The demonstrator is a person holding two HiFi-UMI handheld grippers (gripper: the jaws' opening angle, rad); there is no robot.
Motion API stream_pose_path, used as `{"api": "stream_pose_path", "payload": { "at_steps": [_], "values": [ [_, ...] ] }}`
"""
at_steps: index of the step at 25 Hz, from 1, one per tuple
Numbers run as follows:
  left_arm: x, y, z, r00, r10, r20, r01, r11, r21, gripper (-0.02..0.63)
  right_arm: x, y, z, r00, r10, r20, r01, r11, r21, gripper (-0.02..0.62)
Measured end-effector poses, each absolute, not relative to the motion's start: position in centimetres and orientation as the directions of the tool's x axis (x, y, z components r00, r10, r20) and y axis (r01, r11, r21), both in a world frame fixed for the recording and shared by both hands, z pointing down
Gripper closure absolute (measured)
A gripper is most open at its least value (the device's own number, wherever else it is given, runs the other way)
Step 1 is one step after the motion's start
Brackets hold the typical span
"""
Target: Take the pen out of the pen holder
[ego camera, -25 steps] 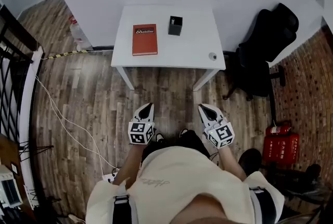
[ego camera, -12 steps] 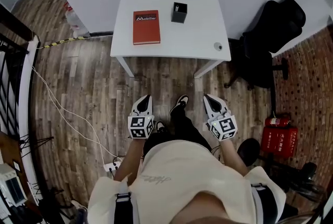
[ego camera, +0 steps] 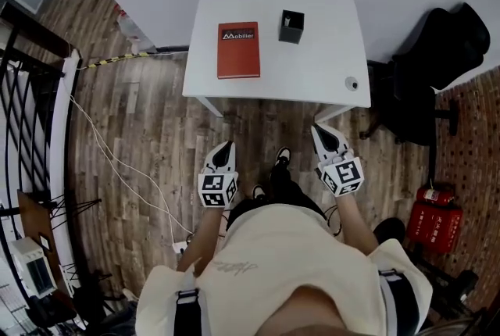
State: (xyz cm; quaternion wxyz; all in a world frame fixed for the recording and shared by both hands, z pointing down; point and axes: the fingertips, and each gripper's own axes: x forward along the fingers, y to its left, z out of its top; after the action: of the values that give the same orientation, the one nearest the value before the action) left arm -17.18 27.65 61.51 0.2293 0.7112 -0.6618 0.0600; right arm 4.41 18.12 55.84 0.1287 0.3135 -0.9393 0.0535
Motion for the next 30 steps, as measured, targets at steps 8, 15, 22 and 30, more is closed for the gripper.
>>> {"api": "stream_pose_path", "payload": {
  "at_steps": [8, 15, 22, 30],
  "values": [
    [-15.1, 16.3, 57.1, 0.166, -0.935, 0.314, -0.967, -0.093, 0.236, 0.587, 5.4, 9.6, 55.7, -0.778, -0.567, 0.272, -0.6, 0.799, -0.05, 0.588],
    [-13.3, 8.0, 57.0, 0.182, -0.922, 0.34, -0.971, -0.115, 0.209, 0.586, 7.0, 0.1, 55.3, -0.779, -0.576, 0.247, -0.605, 0.794, -0.06, 0.588],
    [-11.5, 3.3, 56.6, 0.188, -0.914, 0.359, -0.976, -0.132, 0.174, 0.586, 5.5, -3.8, 56.4, -0.824, -0.505, 0.258, -0.543, 0.834, -0.099, 0.588],
    [-13.3, 0.9, 57.2, 0.187, -0.908, 0.376, -0.977, -0.132, 0.168, 0.586, 4.2, -5.6, 58.1, -0.825, -0.49, 0.283, -0.542, 0.828, -0.146, 0.588]
  ]
}}
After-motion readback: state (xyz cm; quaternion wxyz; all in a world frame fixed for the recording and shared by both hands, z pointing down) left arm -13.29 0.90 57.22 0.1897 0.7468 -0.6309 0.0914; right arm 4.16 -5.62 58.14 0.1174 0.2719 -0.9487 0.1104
